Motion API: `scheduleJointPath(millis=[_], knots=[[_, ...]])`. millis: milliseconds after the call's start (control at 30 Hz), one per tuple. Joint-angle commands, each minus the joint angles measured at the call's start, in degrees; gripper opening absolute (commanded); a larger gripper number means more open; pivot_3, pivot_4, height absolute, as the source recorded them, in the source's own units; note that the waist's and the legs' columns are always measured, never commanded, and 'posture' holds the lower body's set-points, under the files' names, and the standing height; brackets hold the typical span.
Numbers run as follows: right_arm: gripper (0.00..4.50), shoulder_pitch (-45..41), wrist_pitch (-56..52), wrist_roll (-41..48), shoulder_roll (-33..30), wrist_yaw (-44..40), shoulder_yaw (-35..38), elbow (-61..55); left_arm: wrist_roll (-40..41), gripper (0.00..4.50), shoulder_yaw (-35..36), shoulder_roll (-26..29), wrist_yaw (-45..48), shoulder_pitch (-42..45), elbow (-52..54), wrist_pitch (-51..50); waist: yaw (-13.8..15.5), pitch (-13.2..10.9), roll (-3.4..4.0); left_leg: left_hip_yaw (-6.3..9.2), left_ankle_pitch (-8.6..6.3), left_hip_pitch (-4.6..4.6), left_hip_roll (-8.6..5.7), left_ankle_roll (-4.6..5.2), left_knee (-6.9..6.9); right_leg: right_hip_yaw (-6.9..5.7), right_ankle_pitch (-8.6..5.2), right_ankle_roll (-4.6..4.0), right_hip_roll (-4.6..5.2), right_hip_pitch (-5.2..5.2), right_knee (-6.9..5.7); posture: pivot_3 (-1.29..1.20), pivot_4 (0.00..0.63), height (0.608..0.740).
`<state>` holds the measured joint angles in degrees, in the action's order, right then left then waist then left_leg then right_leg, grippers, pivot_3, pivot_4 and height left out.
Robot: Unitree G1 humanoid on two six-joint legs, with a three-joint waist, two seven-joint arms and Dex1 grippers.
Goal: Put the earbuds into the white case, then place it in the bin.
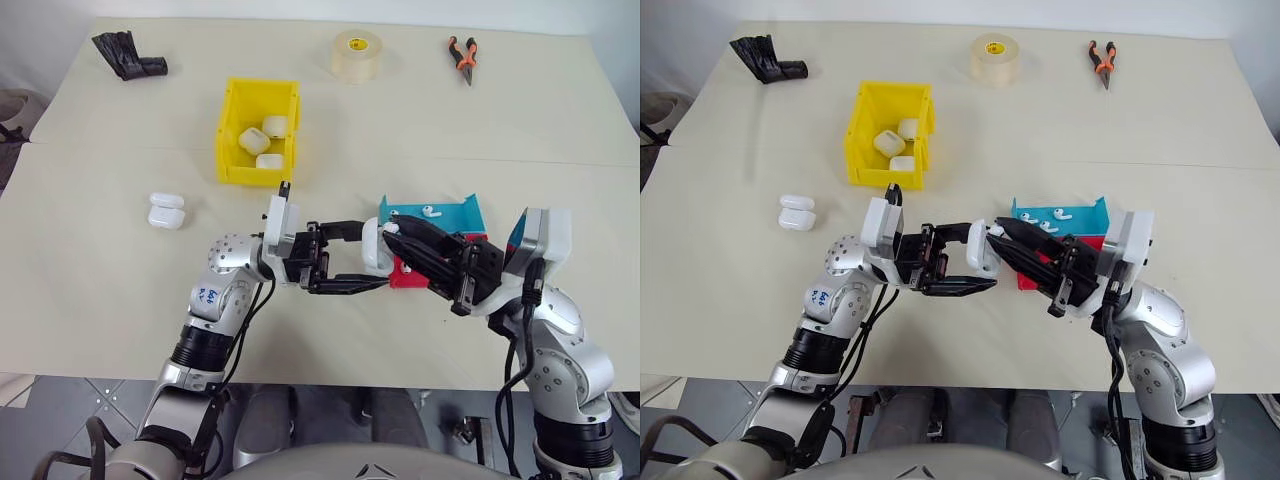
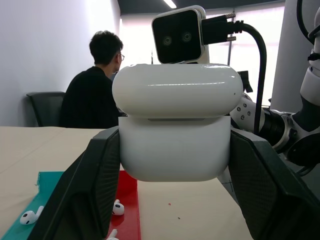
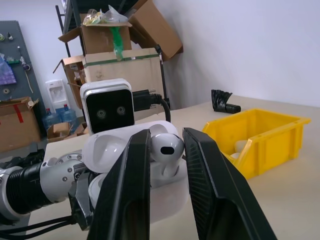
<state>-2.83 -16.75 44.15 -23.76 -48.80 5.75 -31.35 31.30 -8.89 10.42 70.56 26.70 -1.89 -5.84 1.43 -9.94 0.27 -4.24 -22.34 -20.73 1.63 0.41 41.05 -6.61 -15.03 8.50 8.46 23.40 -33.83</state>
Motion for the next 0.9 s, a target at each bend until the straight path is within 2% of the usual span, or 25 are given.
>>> scheduleJointPath(millis=[33, 200, 333, 500, 667, 700, 900], knots=[[1.01, 0.7, 1.8, -1.6, -0.2, -0.2, 0.0, 1.0, 1.5, 2.8, 0.2, -0.5, 0.5, 0.2, 3.1, 0.6, 0.0, 0.0, 0.0, 0.0, 0.0, 0.0, 0.0, 0.0, 0.0, 0.0, 0.0, 0.0, 0.0, 0.0, 0.0, 0.0, 0.15, 0.74], [1.01, 0.2, 1.3, -2.3, -3.0, -2.6, -1.2, 1.6, 1.4, 2.8, 0.1, -0.5, 0.6, 0.2, 3.1, 0.8, 0.0, 0.0, 0.0, 0.0, 0.0, 0.0, 0.0, 0.0, 0.0, 0.0, 0.0, 0.0, 0.0, 0.0, 0.0, 0.0, 0.15, 0.74], [1.01, -1.3, -4.4, 2.7, -5.5, -1.7, -0.4, 1.3, 1.1, 2.8, 0.0, -0.8, 0.8, 0.5, 2.5, 1.3, 0.0, 0.0, 0.0, 0.01, 0.0, 0.0, 0.01, 0.0, 0.0, 0.0, 0.0, 0.0, 0.0, 0.0, -0.01, 0.0, 0.15, 0.74], [2.53, -3.2, -6.3, 5.3, -9.0, -2.8, 1.9, 0.2, 0.7, 2.8, 0.1, -0.8, 0.8, 0.4, 2.2, 1.8, 0.1, 0.0, 0.0, 0.0, 0.0, 0.0, 0.0, 0.0, 0.0, 0.0, 0.0, 0.0, 0.0, 0.0, 0.01, 0.0, 0.15, 0.74], [4.29, -3.5, -6.4, 5.9, -15.5, -5.5, 9.7, 3.0, -0.2, 2.8, 1.1, 1.0, 0.6, -0.9, 1.7, 2.5, 0.1, 0.0, -0.01, 0.0, -0.01, -0.01, 0.0, 0.01, 0.01, 0.01, 0.0, 0.0, 0.01, 0.0, 0.02, 0.0, 0.15, 0.74], [4.48, -2.4, -6.0, 5.2, -17.6, -7.6, 11.6, 4.7, -0.4, 2.8, 1.4, 1.7, 0.6, -1.4, 1.5, 2.8, 0.1, 0.0, 0.0, 0.0, -0.01, -0.01, 0.0, 0.02, 0.01, 0.01, 0.0, 0.0, 0.01, 0.0, 0.02, 0.0, 0.15, 0.74], [4.48, 3.1, 5.5, -5.8, -26.4, -21.2, 17.3, 19.9, -1.3, 2.8, 3.2, 4.3, -0.8, -4.2, 1.8, 5.1, 0.1, 0.0, -0.01, -0.04, -0.03, 0.0, 0.0, 0.06, -0.04, 0.01, 0.0, 0.0, 0.01, -0.01, 0.07, 0.0, 0.15, 0.74]])
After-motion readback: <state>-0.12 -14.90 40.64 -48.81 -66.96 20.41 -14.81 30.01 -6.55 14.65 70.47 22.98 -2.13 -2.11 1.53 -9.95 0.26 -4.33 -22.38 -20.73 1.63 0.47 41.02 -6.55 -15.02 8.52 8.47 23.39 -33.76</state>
